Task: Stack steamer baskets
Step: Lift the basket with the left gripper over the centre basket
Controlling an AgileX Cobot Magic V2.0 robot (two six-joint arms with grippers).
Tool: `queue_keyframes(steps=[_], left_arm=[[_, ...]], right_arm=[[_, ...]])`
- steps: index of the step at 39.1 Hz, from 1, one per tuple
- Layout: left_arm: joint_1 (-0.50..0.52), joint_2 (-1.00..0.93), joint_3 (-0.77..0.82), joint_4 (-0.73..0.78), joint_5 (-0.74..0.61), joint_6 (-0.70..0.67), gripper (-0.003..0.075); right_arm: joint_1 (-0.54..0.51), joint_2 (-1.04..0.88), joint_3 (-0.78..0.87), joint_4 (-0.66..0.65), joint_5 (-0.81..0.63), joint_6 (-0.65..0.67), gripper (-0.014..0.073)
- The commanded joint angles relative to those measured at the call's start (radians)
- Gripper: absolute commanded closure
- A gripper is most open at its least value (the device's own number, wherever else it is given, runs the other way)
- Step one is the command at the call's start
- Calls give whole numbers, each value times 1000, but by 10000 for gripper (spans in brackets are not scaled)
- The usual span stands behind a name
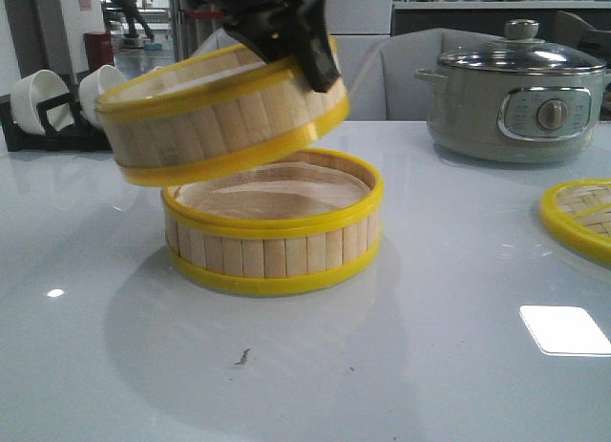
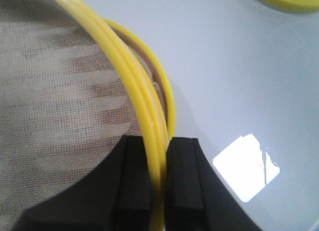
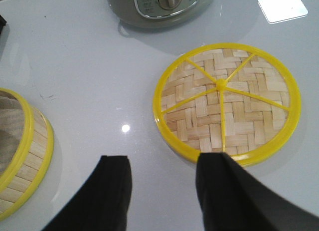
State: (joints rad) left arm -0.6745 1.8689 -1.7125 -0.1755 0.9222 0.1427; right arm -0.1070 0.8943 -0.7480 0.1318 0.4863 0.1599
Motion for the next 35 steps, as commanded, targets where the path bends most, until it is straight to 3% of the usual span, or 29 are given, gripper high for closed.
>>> queue_keyframes(steps=[1,35], left_arm=[[-43,-27,-40,25,-78,-1,629],[-67,107,-46,31,-215,-3,629]], right_arm=[[3,-6,-38,-10,-75,-6,179],[3,-6,-38,-10,-75,-6,179]])
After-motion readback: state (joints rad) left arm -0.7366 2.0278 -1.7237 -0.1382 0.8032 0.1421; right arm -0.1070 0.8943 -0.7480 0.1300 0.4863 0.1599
